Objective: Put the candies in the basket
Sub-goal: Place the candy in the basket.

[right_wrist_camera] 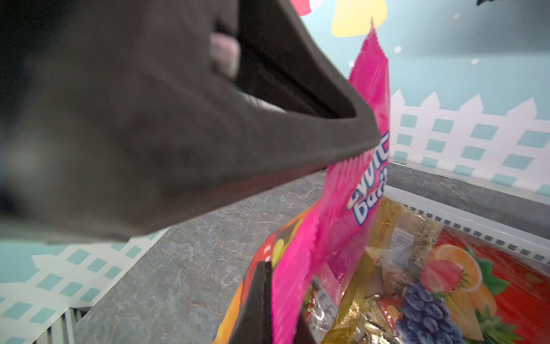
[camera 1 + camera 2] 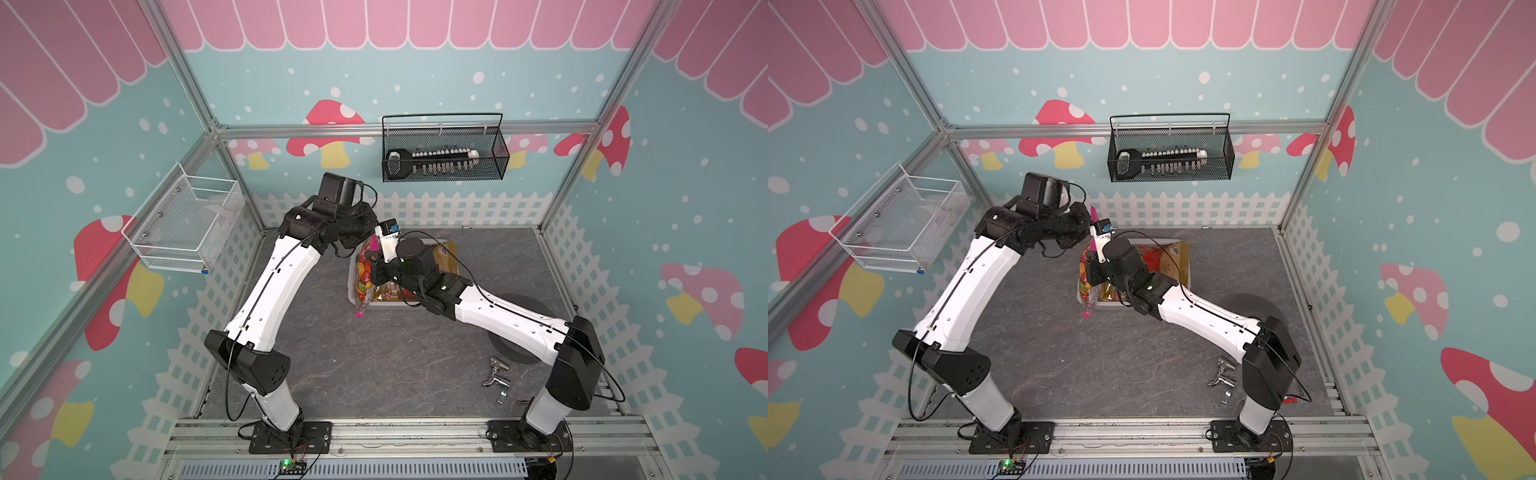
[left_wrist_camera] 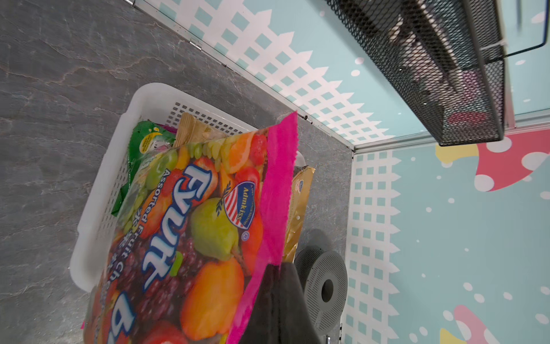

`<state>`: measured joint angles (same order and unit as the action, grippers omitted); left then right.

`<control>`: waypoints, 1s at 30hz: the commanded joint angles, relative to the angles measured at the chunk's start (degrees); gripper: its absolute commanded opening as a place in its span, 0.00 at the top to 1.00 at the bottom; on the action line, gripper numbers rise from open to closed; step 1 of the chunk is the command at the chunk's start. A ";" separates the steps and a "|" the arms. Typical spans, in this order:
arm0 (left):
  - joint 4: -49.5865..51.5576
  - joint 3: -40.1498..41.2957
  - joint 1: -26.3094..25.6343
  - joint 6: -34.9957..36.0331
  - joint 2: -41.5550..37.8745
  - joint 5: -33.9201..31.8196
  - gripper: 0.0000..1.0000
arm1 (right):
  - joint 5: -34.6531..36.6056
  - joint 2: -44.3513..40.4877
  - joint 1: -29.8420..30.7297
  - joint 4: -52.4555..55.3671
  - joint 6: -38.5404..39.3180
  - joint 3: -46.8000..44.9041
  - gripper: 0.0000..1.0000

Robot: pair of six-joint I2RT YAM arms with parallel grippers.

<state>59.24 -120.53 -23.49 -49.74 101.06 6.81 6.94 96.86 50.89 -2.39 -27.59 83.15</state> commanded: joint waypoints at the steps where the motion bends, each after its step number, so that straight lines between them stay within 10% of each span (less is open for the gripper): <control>1: -12.01 -3.33 1.94 2.83 4.84 -6.71 0.99 | -2.26 -0.78 0.77 0.21 0.43 -3.16 1.00; 13: -12.28 -6.54 2.53 10.29 8.47 0.47 0.01 | -4.44 -2.98 -7.98 -0.85 -4.18 -12.58 1.00; 30: -29.29 52.50 11.68 8.07 -16.96 7.16 0.11 | -7.45 -2.18 -13.48 -9.21 -11.89 -25.45 1.00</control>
<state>34.85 -71.11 -11.73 -42.13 86.39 10.39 0.16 94.00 37.32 -10.66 -36.99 58.35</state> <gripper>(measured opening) 0.904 0.044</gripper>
